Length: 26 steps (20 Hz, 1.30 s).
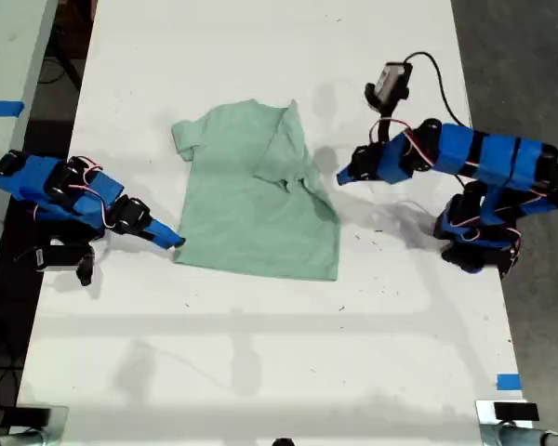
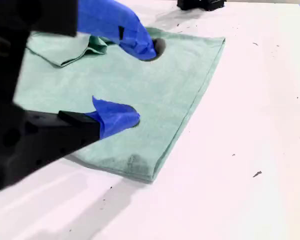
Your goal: Fold t shirt
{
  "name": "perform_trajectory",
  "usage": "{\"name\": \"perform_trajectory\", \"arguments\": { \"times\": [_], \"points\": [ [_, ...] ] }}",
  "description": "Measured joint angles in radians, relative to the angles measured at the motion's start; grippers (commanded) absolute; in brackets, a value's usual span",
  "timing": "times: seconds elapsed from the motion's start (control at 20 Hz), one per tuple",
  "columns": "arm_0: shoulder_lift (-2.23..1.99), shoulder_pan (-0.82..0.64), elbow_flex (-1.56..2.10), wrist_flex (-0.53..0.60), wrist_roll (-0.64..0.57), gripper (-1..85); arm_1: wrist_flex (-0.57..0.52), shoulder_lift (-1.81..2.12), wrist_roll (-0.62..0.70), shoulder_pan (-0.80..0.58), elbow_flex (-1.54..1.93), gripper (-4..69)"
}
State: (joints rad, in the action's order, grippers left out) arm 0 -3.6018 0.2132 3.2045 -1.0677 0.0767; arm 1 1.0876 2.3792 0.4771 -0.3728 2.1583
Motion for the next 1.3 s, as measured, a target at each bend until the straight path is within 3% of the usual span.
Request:
{"name": "perform_trajectory", "arguments": {
  "times": [0.2, 0.4, 0.85, 1.3],
  "points": [
    [0.0, 0.0, 0.0, 0.0, 0.0, 17.9, -0.055, 0.486, -0.087, 0.031, 0.512, 1.5],
    [0.0, 0.0, 0.0, 0.0, 0.0, 18.0, 0.084, 1.046, -0.1, 0.04, 0.864, 1.5],
    [0.0, 0.0, 0.0, 0.0, 0.0, 18.1, 0.167, 1.114, -0.233, 0.032, 0.893, 1.5],
    [0.0, 0.0, 0.0, 0.0, 0.0, 18.1, 0.175, 1.114, -0.245, 0.032, 0.894, 1.5]
  ]
}}
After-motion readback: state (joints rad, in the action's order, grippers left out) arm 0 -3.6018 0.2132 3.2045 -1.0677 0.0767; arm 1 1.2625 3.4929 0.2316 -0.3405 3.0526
